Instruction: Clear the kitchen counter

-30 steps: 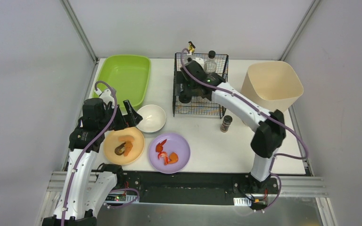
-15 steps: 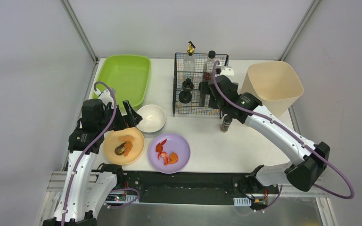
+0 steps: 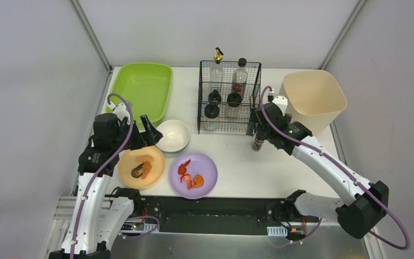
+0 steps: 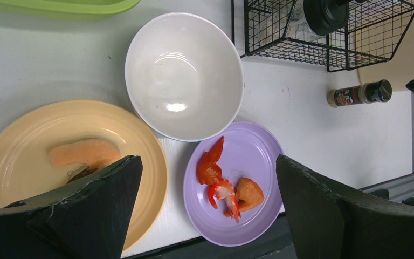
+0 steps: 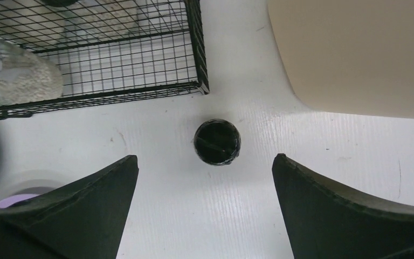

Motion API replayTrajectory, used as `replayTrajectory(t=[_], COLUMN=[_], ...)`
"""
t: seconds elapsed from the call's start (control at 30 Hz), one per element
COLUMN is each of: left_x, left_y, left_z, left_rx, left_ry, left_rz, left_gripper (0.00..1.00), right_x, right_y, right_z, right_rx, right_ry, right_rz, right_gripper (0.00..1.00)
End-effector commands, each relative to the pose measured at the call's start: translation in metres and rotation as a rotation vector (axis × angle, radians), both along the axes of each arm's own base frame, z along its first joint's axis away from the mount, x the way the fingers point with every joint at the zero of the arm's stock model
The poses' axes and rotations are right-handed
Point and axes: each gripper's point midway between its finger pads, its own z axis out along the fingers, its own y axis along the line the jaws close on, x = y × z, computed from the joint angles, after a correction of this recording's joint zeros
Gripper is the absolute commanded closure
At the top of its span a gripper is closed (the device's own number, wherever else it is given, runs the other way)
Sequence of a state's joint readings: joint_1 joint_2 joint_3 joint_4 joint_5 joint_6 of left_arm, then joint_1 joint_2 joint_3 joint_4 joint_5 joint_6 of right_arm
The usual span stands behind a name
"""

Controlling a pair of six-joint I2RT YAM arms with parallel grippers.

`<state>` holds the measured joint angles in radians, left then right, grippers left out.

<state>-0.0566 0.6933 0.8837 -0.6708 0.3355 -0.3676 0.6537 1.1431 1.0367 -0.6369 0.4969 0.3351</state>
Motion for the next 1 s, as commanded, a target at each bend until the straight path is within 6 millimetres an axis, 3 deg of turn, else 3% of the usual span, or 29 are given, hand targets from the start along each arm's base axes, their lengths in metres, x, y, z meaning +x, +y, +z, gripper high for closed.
replayTrajectory(t=[0.0, 0.4, 0.97], left_x=[0.003, 0.003, 0.003], left_y=[0.002, 0.002, 0.001], left_z=[0.003, 0.004, 0.005], left_rx=[-0.003, -0.006, -0.008], left_ry=[-0.022, -0.026, -0.026], left_rz=[0.011, 0.007, 0.007], left_gripper=[0.00, 0.00, 0.00], right_x=[0.011, 0.020, 0.018], right_y=[0.001, -0.004, 0.000], right_z=[-0.013, -0.058, -0.082], right_rx=[0.042, 0.026, 0.015], right_ry=[0.012, 0.104, 0.175], right_rz=[-0.039, -0.078, -0.062], right_gripper=[0.02, 0.09, 0.46])
